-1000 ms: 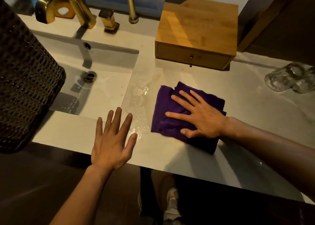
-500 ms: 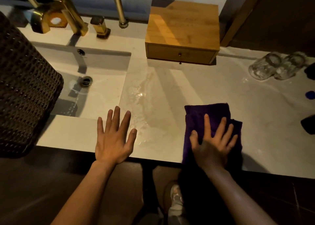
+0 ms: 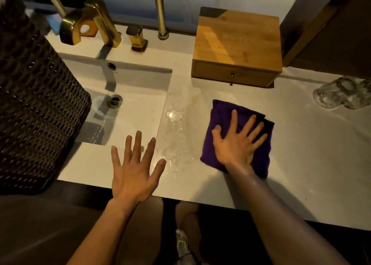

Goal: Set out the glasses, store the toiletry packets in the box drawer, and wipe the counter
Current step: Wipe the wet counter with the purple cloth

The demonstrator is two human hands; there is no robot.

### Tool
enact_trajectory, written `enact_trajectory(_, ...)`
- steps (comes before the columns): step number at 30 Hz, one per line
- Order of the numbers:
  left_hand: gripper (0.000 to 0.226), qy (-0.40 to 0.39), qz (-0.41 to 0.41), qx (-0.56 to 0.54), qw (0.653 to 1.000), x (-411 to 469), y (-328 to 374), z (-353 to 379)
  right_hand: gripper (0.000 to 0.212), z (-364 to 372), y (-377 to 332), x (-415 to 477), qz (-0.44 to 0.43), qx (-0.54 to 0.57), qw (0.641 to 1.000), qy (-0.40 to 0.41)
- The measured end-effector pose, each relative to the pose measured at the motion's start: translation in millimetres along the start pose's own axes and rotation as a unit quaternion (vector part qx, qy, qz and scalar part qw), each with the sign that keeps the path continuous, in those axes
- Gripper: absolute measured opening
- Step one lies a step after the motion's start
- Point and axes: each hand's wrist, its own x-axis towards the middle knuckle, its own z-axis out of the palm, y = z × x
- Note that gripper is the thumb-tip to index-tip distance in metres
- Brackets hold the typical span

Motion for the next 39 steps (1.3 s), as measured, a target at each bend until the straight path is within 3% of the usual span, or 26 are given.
enact_trajectory(5, 0.07, 0.012, 0.009, 0.024, 1.0, 2.5, -3.8, 8.0, 0.076, -16.4, -17.7, 71.6, -0.25, -0.062, 0.966, -0.01)
enact_trajectory(12, 0.07, 0.012, 0.017, 0.051, 0.998, 4.6, -4.7, 7.8, 0.075, -26.9, -53.2, 119.0, -0.542, -0.156, 0.824, -0.046)
enact_trajectory(17, 0.069, 0.011, 0.016, 0.044, 0.999, 3.1, -4.4, 4.3, 0.076, -24.4, -50.4, 107.8, -0.655, -0.155, 0.736, -0.068)
enact_trajectory(23, 0.068, 0.004, 0.015, 0.034, 0.999, 1.8, -1.8, 1.9, 0.073, -18.7, 24.5, 49.1, -0.693, -0.091, 0.711, -0.083)
enact_trajectory(26, 0.068, 0.003, 0.007, 0.022, 1.0, 1.6, -1.0, 1.8, 0.073, -24.5, 90.4, 26.6, -0.659, -0.121, 0.739, -0.074)
enact_trajectory(31, 0.068, 0.021, 0.005, 0.015, 1.0, 2.2, -1.5, 5.5, 0.07, -42.8, 190.3, 12.4, -0.432, -0.086, 0.896, -0.059)
enact_trajectory(34, 0.068, 0.03, 0.005, 0.0, 1.0, 1.7, -1.1, 7.4, 0.073, -49.8, 185.7, 25.3, -0.28, -0.06, 0.958, -0.029)
enact_trajectory(37, 0.069, 0.03, 0.003, -0.021, 0.999, 0.9, -1.1, 6.2, 0.074, -44.3, 142.4, 45.3, -0.169, -0.061, 0.984, -0.008)
enact_trajectory(39, 0.07, 0.027, 0.002, -0.03, 0.999, -0.9, -0.1, 4.1, 0.073, -37.8, 102.2, 58.9, -0.141, -0.06, 0.988, -0.01)
